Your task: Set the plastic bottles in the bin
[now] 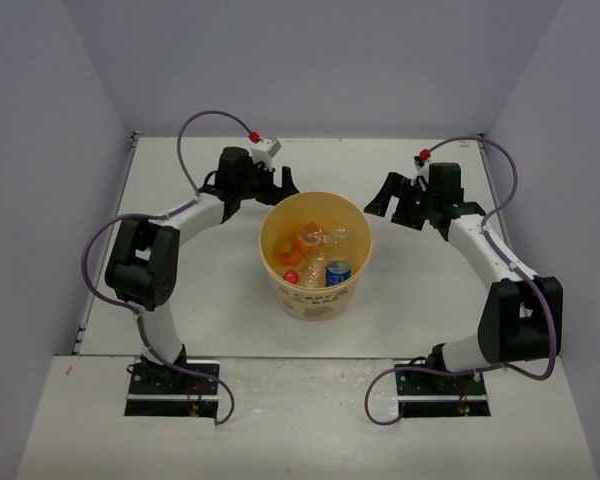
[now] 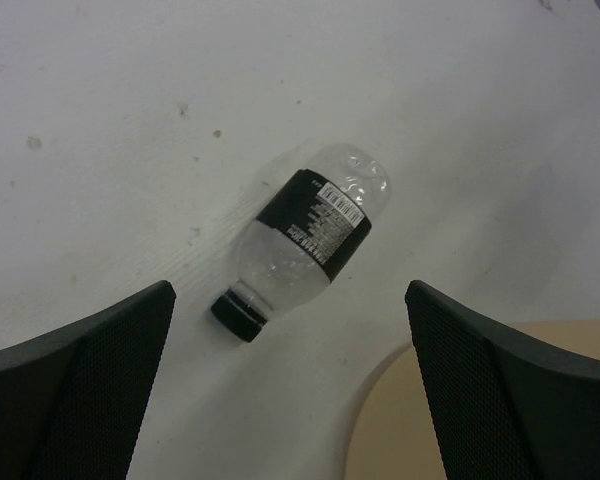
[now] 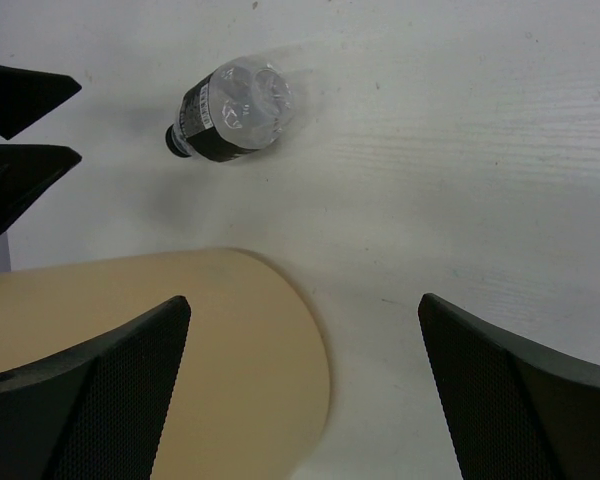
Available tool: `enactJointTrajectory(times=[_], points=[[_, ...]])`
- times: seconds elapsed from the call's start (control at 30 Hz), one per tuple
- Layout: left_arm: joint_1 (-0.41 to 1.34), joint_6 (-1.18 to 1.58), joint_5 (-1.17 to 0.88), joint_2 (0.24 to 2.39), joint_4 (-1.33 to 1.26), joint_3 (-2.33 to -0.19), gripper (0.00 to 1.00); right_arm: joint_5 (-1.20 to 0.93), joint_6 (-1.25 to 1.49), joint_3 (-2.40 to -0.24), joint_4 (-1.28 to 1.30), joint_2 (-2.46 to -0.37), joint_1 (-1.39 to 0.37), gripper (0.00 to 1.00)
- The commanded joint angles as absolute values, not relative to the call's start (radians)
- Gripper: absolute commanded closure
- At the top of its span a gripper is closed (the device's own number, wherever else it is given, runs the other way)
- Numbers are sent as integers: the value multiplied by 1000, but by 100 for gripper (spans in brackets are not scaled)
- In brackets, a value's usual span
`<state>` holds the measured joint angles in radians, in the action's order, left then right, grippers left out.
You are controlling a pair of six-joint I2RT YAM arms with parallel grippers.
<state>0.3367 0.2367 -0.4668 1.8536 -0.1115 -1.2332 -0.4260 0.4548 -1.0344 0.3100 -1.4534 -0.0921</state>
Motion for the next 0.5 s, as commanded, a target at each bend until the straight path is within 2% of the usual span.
enactJointTrajectory(times=[0.0, 0.2, 0.47], points=[[351, 191, -542, 1946, -168, -1330, 0, -380, 434, -1024, 323, -1397, -89, 1], [392, 163, -528, 2029, -136, -1383, 0, -354, 428, -1019, 324, -1373, -90, 1], [398, 189, -509, 1985, -149, -1340, 0, -369, 436, -1005, 314, -1370, -90, 1]])
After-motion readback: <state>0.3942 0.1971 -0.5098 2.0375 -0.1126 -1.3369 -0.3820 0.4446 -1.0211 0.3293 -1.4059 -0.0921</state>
